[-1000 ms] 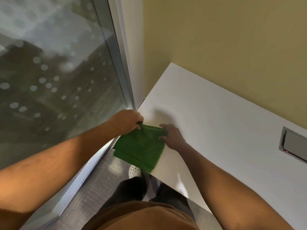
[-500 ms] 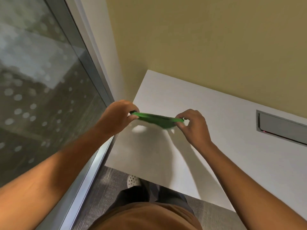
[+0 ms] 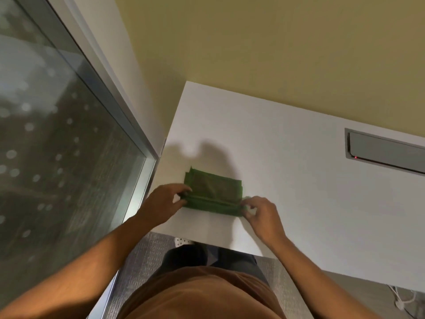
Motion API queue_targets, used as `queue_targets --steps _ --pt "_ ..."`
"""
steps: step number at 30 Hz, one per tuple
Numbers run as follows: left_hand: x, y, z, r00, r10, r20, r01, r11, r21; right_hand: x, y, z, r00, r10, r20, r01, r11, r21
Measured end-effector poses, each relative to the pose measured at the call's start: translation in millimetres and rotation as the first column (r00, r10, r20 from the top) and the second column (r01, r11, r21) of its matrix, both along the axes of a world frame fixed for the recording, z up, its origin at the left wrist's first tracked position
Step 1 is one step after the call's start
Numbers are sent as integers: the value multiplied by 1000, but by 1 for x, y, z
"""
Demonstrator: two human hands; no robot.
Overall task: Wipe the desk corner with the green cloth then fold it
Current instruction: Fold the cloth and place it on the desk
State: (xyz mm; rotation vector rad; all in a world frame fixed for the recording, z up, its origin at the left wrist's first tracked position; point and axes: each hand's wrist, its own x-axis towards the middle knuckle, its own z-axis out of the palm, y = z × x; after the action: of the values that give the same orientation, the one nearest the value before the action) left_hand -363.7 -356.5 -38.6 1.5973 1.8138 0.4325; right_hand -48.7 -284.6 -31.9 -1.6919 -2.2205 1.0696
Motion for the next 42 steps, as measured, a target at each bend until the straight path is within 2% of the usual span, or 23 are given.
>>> queue_targets --steps 3,5,10,13,15,17,20,22,25,27,30,32,37,40,42 --pt "-1 35 1 985 158 72 -158 987 -7 -10 36 6 987 -141 -82 139 990 -37" --pt "2 58 0 975 212 71 -212 977 -10 -21 60 7 981 -180 -72 176 983 -53" --pt "15 79 -16 966 255 -51 -260 954 -147 -42 73 -11 971 -211 111 226 964 -144" --pt "29 69 -25 913 400 -85 -408 880 -243 -50 58 -22 936 -288 200 330 916 -227" --pt "39 63 -28 865 500 -44 -487 814 -318 -55 46 -30 916 -368 160 398 882 -253" --pt "46 61 -28 817 576 -8 -534 753 -384 -61 39 -34 862 -501 80 496 800 -336" --pt "52 64 -23 685 724 85 -610 633 -476 -64 41 -35 772 -634 49 571 656 -494" --pt "54 69 -20 531 832 160 -641 518 -566 -60 50 -34 755 -656 31 545 599 -587" --pt "61 75 -14 285 937 204 -621 343 -705 -45 62 -27 760 -648 -40 447 567 -692" --pt "71 81 -9 212 956 205 -558 291 -778 -25 69 -20 737 -666 -115 393 561 -729" --pt "98 98 -1 157 958 241 -467 287 -836 15 80 -12 687 -699 -201 347 557 -754" --pt "124 114 5 163 941 297 -437 339 -833 46 92 -7 667 -711 -222 357 567 -742" --pt "196 174 9 401 829 390 -441 548 -711 124 147 -2 617 -747 -248 433 585 -685" --pt "238 224 9 455 782 426 -441 613 -655 165 196 -1 590 -760 -271 494 606 -624" --pt "264 262 9 480 759 441 -457 645 -612 190 231 -1 607 -742 -285 517 641 -568"
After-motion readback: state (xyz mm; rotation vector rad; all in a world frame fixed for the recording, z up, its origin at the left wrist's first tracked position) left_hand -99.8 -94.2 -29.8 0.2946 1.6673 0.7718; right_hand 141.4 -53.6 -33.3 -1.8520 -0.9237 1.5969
